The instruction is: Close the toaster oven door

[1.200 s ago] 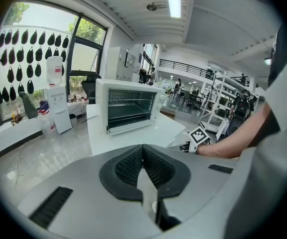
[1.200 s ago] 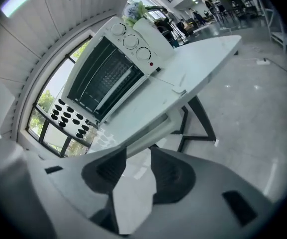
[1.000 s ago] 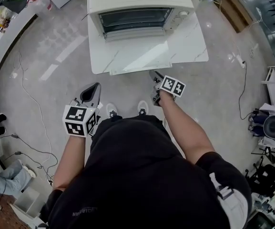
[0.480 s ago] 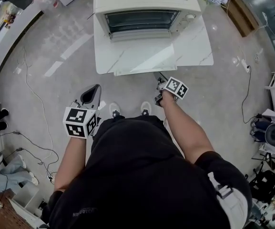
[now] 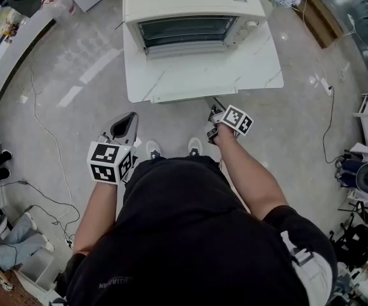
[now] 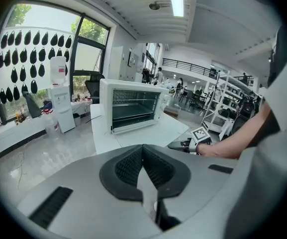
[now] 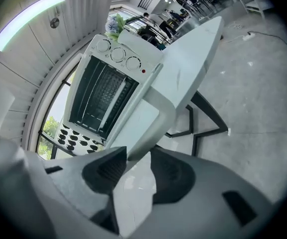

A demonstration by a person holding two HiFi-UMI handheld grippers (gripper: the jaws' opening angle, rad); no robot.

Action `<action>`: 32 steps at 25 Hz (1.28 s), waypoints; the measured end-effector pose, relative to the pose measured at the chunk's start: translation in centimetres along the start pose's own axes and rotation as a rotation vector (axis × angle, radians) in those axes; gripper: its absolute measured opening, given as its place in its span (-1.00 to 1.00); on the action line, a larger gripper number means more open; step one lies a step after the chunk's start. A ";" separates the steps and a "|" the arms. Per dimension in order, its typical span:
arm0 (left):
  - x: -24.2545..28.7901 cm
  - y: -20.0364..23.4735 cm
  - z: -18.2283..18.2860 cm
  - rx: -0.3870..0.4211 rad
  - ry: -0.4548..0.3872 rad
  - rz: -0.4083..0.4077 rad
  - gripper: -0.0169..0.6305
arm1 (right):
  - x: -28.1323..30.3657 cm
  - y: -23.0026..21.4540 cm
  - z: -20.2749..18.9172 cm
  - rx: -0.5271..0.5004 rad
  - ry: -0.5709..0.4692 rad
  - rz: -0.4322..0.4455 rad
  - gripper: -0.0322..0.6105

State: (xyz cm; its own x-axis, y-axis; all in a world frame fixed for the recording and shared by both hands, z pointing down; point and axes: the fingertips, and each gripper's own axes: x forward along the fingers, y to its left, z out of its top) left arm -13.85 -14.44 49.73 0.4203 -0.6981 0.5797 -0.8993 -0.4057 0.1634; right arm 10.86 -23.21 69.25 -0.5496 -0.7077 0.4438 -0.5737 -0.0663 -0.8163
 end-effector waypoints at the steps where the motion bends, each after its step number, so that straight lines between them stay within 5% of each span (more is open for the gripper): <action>1: 0.1 -0.1 0.1 0.003 0.000 -0.005 -0.94 | -0.1 0.3 0.2 0.007 -0.006 0.005 -0.43; 18: 0.6 -0.5 1.4 0.034 -0.027 -0.049 -0.94 | -1.2 3.9 2.6 0.090 -0.086 0.098 -0.43; 32: 0.5 -0.3 1.5 0.027 -0.035 -0.046 -0.94 | -1.3 8.8 6.0 0.153 -0.173 0.257 -0.43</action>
State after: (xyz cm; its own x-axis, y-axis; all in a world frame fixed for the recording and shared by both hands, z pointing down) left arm -13.21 -15.59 48.79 0.4656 -0.6982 0.5439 -0.8755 -0.4532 0.1676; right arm 10.15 -27.15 59.25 -0.5457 -0.8231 0.1574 -0.3244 0.0343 -0.9453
